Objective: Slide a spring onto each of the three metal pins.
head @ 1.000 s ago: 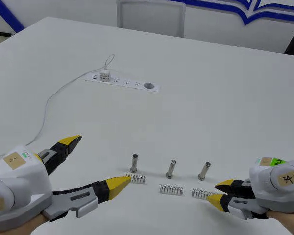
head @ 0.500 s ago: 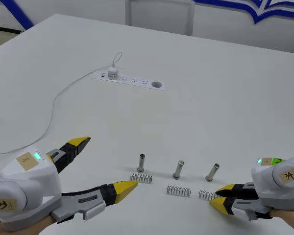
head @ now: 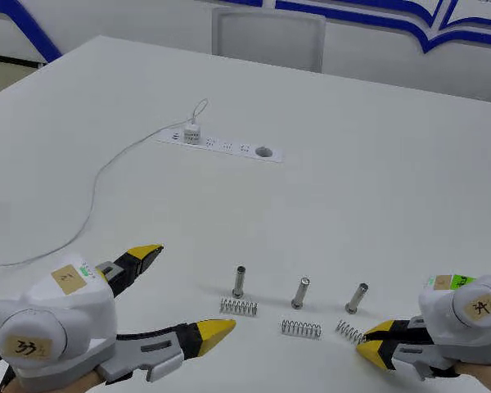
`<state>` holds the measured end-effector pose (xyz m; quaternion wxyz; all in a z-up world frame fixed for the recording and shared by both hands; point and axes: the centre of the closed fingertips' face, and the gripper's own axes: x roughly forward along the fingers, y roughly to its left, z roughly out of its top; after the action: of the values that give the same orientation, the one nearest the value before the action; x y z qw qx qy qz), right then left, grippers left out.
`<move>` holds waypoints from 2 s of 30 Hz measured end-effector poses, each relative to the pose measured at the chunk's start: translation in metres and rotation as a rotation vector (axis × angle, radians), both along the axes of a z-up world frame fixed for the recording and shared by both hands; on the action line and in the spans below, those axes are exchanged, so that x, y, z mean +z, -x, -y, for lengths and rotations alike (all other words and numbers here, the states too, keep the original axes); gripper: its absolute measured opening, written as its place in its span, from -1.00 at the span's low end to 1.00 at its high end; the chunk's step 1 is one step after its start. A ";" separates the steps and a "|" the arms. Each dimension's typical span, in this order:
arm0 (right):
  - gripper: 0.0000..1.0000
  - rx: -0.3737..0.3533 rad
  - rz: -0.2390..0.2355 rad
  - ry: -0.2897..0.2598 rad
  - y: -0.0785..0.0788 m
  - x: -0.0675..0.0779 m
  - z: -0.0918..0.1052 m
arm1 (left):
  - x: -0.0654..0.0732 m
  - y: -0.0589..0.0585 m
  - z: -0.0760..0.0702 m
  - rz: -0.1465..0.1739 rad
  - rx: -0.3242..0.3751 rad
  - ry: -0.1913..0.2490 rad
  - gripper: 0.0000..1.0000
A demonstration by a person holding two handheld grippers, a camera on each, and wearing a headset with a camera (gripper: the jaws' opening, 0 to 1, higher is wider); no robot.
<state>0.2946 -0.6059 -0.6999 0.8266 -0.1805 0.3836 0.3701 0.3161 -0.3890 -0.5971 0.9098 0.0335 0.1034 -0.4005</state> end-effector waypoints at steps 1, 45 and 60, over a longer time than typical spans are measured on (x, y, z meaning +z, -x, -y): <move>-0.78 0.000 0.012 0.022 -0.001 0.002 0.003 | 0.000 0.000 0.000 0.003 -0.001 -0.004 0.67; -0.79 0.141 0.175 -0.007 0.008 0.085 -0.046 | 0.004 0.027 0.062 -0.035 -0.296 -0.033 0.30; -0.79 0.259 0.227 0.011 0.004 0.108 -0.075 | 0.017 0.026 0.109 0.000 -0.488 -0.104 -0.02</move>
<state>0.2907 -0.5305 -0.5917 0.8090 -0.2738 0.2632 0.4486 0.2900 -0.4976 -0.5805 0.7831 0.1045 0.1125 -0.6026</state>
